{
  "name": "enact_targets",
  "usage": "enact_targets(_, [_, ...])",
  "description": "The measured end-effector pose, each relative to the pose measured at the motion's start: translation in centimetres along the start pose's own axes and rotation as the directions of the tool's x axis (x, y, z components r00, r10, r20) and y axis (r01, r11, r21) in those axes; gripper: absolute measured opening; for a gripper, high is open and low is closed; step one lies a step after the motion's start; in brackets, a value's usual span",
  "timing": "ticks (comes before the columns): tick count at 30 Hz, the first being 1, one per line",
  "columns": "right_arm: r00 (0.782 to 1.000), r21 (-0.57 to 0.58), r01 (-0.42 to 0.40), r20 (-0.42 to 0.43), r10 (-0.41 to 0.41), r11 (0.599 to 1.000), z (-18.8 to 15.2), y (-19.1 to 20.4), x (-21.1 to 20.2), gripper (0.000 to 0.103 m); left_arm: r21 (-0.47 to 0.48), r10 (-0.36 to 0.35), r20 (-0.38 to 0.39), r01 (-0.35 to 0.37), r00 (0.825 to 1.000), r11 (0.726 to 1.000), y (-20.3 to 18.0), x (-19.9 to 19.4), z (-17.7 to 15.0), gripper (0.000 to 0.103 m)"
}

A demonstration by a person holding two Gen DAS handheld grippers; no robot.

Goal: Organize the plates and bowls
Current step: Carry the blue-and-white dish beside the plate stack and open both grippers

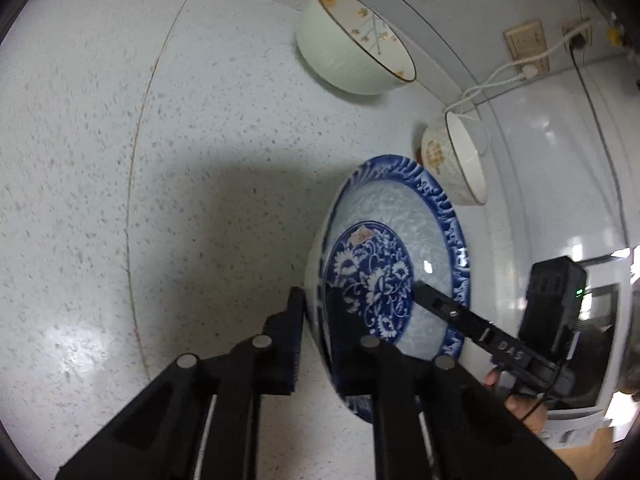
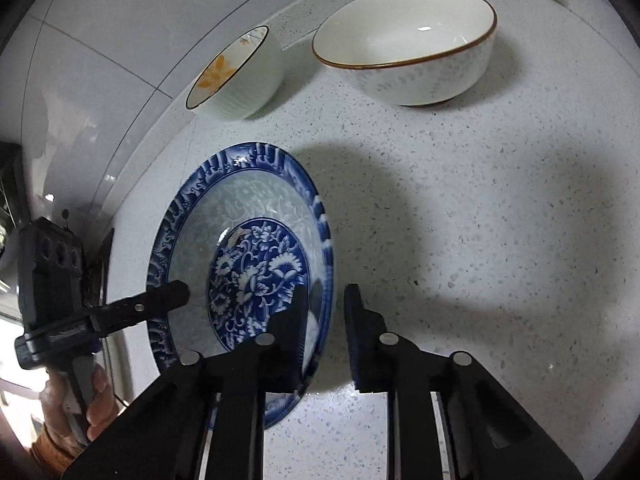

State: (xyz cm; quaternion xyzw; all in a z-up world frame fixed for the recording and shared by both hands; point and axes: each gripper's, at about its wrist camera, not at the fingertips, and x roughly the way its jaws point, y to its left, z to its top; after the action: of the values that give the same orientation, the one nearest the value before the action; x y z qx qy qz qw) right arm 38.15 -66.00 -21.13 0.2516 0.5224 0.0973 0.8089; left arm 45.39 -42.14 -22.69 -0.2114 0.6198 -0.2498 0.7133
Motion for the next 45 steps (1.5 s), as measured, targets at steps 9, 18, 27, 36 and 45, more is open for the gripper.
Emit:
enact_targets(9, [1.0, 0.022, 0.02, 0.019, -0.02, 1.0, -1.3, 1.0, -1.2, 0.011, 0.025, -0.023, 0.018, 0.022, 1.0, 0.999, 1.3, -4.1, -2.7, 0.012])
enact_targets(18, [0.999, -0.048, -0.021, 0.026, 0.023, 0.999, -7.4, 9.2, -3.8, 0.011, 0.058, 0.031, 0.033, -0.033, 0.999, 0.998, 5.2, -13.3, -9.5, 0.012])
enact_targets(27, [0.998, -0.115, 0.002, -0.068, -0.01, 0.993, -13.2, 13.2, 0.1, 0.011, 0.022, 0.087, 0.044, -0.088, 0.995, 0.996, 10.5, -14.1, -13.8, 0.012])
enact_targets(36, [0.992, -0.104, -0.002, -0.127, -0.011, 0.995, -14.3, 11.4, 2.1, 0.011, 0.008, 0.124, 0.043, -0.124, 0.991, 0.992, 11.5, -13.1, -14.8, 0.012])
enact_targets(45, [0.994, -0.088, -0.049, -0.104, 0.04, 0.995, -14.4, 11.4, 1.5, 0.019, -0.027, 0.087, 0.056, -0.085, 0.995, 0.996, 12.4, -13.4, -14.9, 0.012])
